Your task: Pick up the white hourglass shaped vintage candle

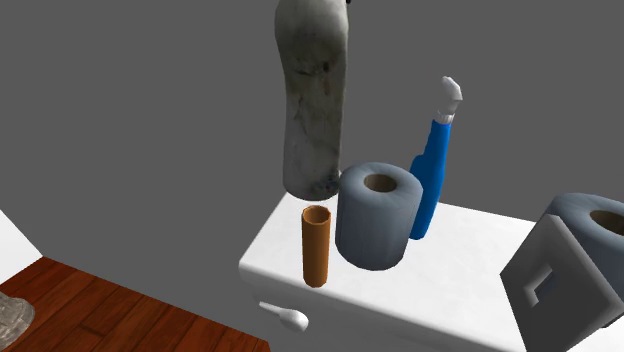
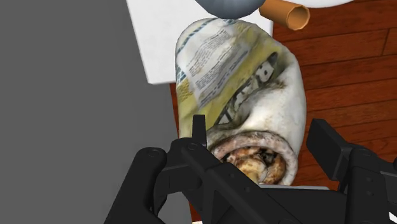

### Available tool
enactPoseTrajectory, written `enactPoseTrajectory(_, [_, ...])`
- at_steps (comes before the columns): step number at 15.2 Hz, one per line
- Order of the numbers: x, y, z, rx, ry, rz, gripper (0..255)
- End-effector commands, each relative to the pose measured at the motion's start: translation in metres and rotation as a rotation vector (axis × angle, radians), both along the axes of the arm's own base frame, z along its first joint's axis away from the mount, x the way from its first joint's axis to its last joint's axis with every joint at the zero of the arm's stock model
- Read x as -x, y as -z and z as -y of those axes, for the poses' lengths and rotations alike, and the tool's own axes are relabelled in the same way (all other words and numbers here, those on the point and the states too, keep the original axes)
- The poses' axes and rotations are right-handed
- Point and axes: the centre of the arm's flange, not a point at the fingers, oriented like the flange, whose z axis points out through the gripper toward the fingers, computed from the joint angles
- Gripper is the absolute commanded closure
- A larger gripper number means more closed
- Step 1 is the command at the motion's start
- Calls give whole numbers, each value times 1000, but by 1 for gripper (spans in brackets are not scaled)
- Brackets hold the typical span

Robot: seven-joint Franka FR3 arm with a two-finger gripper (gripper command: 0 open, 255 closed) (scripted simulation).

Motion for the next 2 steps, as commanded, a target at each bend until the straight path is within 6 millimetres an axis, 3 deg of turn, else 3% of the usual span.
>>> enactPoseTrajectory(1, [2, -7, -1, 1, -1, 1, 255])
enactPoseTrajectory(2, [2, -7, -1, 1, -1, 1, 255])
